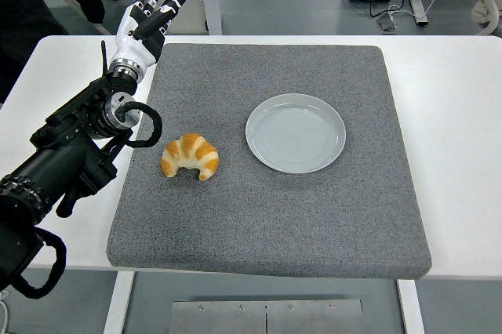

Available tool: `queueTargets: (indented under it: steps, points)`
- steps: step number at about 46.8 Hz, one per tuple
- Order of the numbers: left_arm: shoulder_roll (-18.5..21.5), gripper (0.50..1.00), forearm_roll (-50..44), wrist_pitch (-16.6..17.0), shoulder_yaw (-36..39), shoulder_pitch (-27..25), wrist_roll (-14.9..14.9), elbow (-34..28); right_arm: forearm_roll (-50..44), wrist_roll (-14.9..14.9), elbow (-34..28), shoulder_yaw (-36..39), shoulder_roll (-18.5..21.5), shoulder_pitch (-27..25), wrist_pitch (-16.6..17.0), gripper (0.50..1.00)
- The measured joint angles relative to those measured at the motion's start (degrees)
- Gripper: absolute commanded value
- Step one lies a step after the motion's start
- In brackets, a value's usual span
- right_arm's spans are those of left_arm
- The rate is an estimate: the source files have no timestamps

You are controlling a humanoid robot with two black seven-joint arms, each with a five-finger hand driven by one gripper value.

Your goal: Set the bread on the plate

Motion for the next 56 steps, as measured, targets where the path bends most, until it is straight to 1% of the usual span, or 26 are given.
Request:
queueTargets:
  steps: [15,19,25,32,36,41,45,48,51,56]
  points:
    - [1.4,0.971,2.2,0.0,0.2,-0.6,0.1,-0.4,0.0,0.0,0.0,0.0,0.0,0.0,0.0,1.000]
    - [2.6,0.969,2.5,0.4,1.2,-1.0,0.1,-1.3,0.0,0.0,0.0,0.0,0.0,0.0,0.0,1.000]
    - [5.2,0.969,2.7,1.0,6.0,-2.2,0.3,-3.2,0.0,0.0,0.0,0.0,0.0,0.0,0.0,1.000]
    - [6.6,0.969,2.8,1.6,8.3,-3.3,0.7,-3.8,0.0,0.0,0.0,0.0,0.0,0.0,0.0,1.000]
    - [7.9,0.968,3.3,1.8,10.6,-4.1,0.8,-5.1,0.0,0.0,0.0,0.0,0.0,0.0,0.0,1.000]
    - [10.4,0.966,3.5,2.8,14.1,-5.6,0.8,-6.4,0.0,0.0,0.0,0.0,0.0,0.0,0.0,1.000]
    - [12.1,0.965,3.6,2.9,17.7,-7.5,0.8,-7.3,0.0,0.0,0.0,0.0,0.0,0.0,0.0,1.000]
    - [14.1,0.963,4.0,2.9,20.6,-9.0,0.8,-8.9,0.0,0.0,0.0,0.0,0.0,0.0,0.0,1.000]
    - [16.1,0.963,5.4,2.9,23.2,-10.2,0.8,-10.5,0.0,0.0,0.0,0.0,0.0,0.0,0.0,1.000]
    - [18.0,0.963,9.5,2.9,25.6,-11.8,0.8,-11.5,0.0,0.0,0.0,0.0,0.0,0.0,0.0,1.000]
